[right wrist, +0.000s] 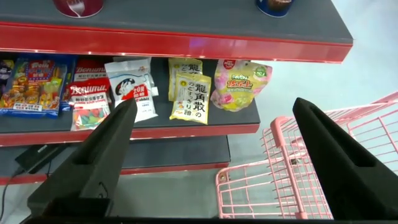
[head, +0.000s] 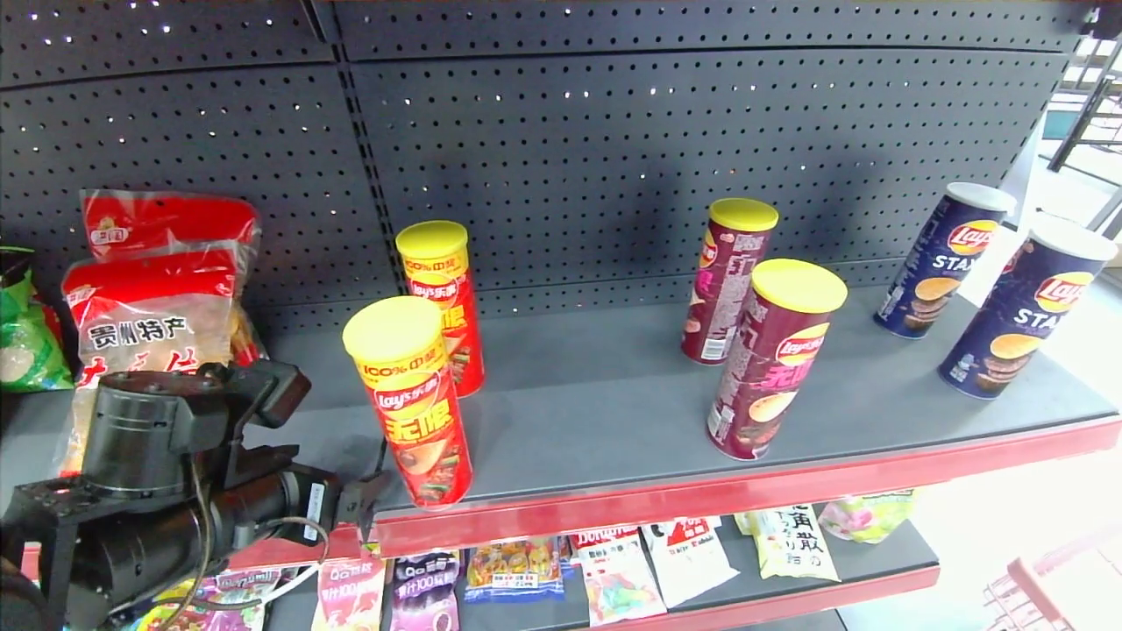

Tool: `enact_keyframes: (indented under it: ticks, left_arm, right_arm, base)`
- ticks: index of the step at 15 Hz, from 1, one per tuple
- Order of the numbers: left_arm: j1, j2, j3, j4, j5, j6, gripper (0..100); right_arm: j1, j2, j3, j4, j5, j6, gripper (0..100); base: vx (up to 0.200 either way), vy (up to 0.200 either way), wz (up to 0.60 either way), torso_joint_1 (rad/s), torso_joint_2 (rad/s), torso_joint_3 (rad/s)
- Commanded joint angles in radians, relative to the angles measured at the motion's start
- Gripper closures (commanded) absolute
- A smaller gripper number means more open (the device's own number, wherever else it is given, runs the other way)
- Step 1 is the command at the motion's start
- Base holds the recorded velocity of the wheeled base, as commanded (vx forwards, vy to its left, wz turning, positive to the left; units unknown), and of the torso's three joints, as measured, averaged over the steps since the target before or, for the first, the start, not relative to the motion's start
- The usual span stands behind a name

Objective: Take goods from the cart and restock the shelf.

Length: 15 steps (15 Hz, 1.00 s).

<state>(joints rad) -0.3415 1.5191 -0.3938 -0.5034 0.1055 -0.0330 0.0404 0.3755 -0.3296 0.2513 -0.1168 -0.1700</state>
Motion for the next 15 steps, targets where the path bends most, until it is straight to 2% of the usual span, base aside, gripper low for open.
enact_keyframes:
  ticks: [1, 15]
  left_arm:
    - [-0.002, 0.024, -0.003, 0.002, 0.0, 0.001, 0]
    - [-0.014, 0.105, -0.069, -0.001, 0.0, 0.002, 0]
  right_arm:
    - [0.001, 0.003, 0.0, 0.0, 0.0, 0.0, 0]
    - [0.001, 0.003, 0.0, 0.0, 0.0, 0.0, 0]
  base:
    - [0.0, 0.0, 0.0, 0.0, 0.0, 0.0]
    - [0.0, 0.0, 0.0, 0.0, 0.0, 0.0]
